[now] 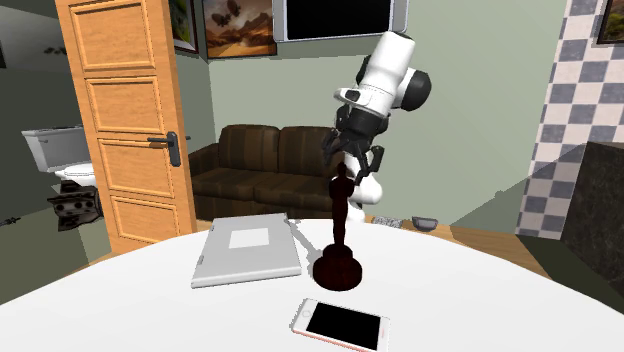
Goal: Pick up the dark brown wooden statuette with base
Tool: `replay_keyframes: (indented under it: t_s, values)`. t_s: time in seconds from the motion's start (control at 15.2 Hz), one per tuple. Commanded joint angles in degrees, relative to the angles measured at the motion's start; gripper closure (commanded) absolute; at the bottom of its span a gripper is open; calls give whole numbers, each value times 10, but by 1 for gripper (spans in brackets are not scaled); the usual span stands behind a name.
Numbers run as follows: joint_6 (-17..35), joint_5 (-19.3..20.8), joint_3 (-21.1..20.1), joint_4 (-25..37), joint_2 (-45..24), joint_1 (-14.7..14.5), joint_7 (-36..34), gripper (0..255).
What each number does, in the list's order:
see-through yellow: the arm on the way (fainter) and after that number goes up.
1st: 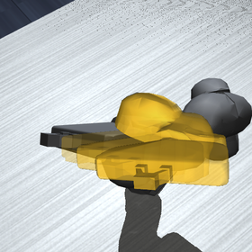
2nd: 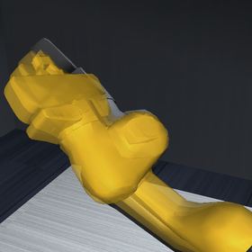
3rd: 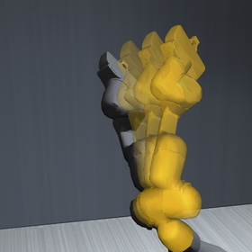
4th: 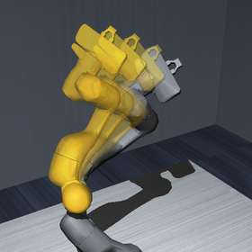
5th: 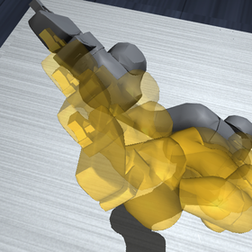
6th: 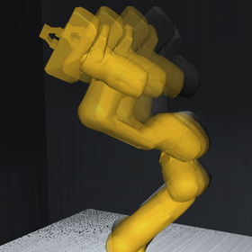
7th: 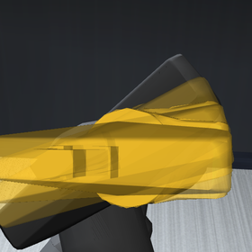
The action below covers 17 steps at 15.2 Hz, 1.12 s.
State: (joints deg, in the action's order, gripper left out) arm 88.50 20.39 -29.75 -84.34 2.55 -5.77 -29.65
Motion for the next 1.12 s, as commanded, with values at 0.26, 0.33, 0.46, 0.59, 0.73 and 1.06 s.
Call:
replay_keyframes:
  t_s: [0.26, 0.33, 0.46, 0.59, 0.73, 1.06]
  values:
    - [-2, 45, -20, 45, -45, -19, -29, 0]
    - [7, 42, -19, 32, -41, -17, -30, 0]
    - [25, 37, -17, 7, -32, -14, -34, 0]
    - [39, 34, -15, -12, -26, -12, -36, 0]
    - [39, 34, -15, -12, -26, -12, -36, 255]
    - [39, 34, -15, -13, -26, -12, -36, 255]
